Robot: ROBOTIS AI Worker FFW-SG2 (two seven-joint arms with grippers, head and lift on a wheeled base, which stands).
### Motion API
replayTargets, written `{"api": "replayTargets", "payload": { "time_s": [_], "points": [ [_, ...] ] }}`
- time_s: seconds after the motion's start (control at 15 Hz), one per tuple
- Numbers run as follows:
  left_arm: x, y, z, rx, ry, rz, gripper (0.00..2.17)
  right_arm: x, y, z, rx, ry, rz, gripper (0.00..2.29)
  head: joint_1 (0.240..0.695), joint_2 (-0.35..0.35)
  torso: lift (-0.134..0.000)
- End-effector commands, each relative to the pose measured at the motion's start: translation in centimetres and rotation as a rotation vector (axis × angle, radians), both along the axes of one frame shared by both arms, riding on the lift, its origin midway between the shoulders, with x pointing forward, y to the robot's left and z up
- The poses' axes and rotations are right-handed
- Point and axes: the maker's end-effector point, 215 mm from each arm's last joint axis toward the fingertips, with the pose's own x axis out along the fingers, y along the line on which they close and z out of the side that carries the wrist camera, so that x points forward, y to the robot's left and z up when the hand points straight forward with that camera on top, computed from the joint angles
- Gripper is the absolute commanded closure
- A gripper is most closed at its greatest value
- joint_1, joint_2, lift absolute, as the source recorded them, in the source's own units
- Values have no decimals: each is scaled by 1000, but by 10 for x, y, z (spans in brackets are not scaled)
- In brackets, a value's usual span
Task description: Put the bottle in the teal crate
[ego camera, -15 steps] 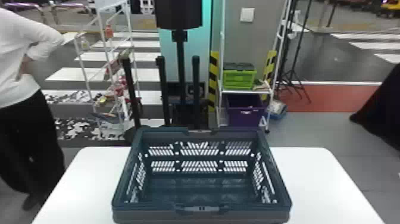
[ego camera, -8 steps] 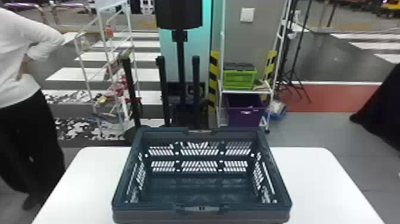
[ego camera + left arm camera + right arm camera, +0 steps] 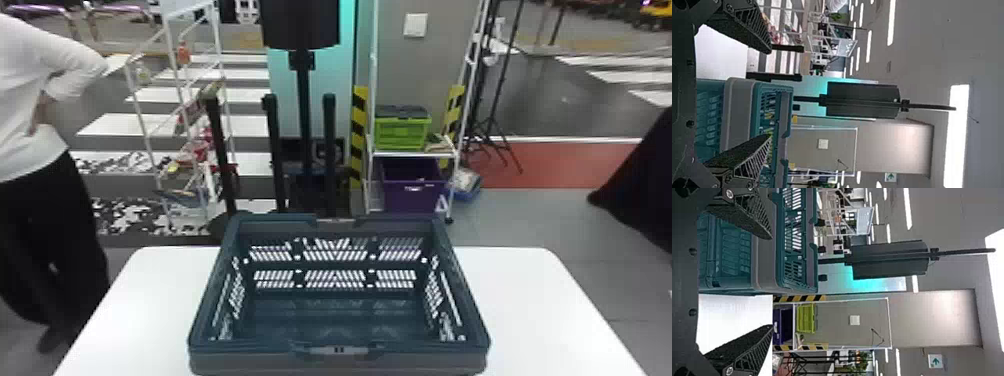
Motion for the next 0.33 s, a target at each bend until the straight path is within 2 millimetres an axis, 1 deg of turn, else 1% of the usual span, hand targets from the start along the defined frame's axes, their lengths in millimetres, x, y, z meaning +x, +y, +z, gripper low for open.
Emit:
{"api": "replayTargets", "payload": {
  "time_s": [0.0,0.27],
  "points": [
    [-6,7,2,-1,-13,7,134,-1,9,2,4,-5,12,87,499,0,0],
    [-5,12,1,-4,-15,8,134,3,24,3,13,-14,30,87,499,0,0]
  ]
}}
